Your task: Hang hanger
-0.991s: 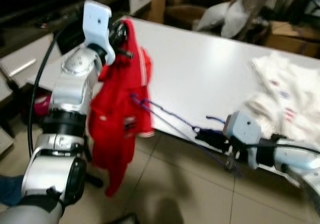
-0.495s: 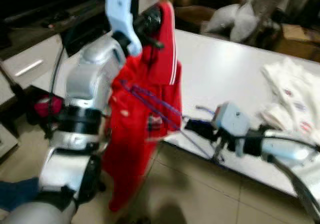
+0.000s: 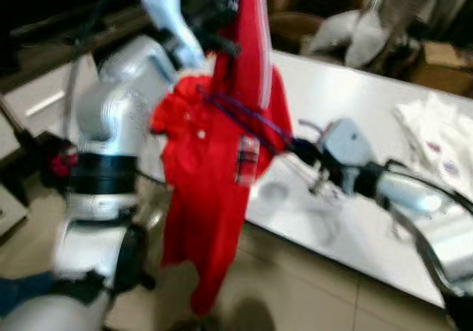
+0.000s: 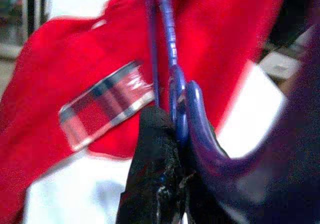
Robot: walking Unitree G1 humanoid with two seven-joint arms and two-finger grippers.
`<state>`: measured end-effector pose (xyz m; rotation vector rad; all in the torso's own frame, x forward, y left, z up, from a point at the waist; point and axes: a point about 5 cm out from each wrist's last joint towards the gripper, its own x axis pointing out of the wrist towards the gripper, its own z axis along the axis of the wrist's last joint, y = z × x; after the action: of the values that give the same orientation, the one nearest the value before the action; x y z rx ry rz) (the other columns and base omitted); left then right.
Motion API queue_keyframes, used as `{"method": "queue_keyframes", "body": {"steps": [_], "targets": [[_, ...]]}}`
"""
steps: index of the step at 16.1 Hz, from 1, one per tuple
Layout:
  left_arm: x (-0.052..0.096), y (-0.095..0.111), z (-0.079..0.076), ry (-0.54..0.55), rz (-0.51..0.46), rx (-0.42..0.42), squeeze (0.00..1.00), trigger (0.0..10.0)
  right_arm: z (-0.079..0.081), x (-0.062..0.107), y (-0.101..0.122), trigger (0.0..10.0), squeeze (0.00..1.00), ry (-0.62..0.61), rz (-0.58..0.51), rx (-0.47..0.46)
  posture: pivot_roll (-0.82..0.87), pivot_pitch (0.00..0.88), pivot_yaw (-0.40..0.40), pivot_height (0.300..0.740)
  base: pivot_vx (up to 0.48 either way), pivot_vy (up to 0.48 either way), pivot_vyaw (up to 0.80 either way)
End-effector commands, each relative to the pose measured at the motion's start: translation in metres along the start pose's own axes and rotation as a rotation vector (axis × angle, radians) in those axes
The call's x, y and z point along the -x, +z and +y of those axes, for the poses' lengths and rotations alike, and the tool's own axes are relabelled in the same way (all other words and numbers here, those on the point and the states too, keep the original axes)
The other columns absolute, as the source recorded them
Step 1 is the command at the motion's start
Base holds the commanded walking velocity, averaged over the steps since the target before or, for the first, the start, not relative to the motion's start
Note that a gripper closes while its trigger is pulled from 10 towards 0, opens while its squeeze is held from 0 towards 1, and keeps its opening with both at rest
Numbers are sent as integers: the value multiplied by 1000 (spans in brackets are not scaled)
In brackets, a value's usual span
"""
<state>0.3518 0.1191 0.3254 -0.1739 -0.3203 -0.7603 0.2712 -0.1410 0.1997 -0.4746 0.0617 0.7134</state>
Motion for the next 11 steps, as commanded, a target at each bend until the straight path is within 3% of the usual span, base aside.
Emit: {"method": "queue_keyframes", "body": {"steps": [1, 5, 9, 11], "targets": [[-4, 10, -11, -60, -32, -13, 0, 10000, -12, 2, -1, 10000, 0, -77, 17, 19, 53, 0, -21, 740, 322, 0, 0], [-3, 10, -14, -66, -18, -2, 0, 10000, -17, -2, 0, 10000, 0, -118, 0, 16, 51, 0, -23, 740, 327, 0, 0], [-4, 8, -3, 37, -1, -62, 0, 10000, -4, 10, 2, 10000, 0, 65, -24, 47, 51, 0, -22, 740, 330, 0, 0], [-7, 2, 3, 79, 45, -155, 0, 10000, -5, 20, 3, 10000, 0, 131, -19, 56, 51, 0, -21, 740, 326, 0, 0]]}}
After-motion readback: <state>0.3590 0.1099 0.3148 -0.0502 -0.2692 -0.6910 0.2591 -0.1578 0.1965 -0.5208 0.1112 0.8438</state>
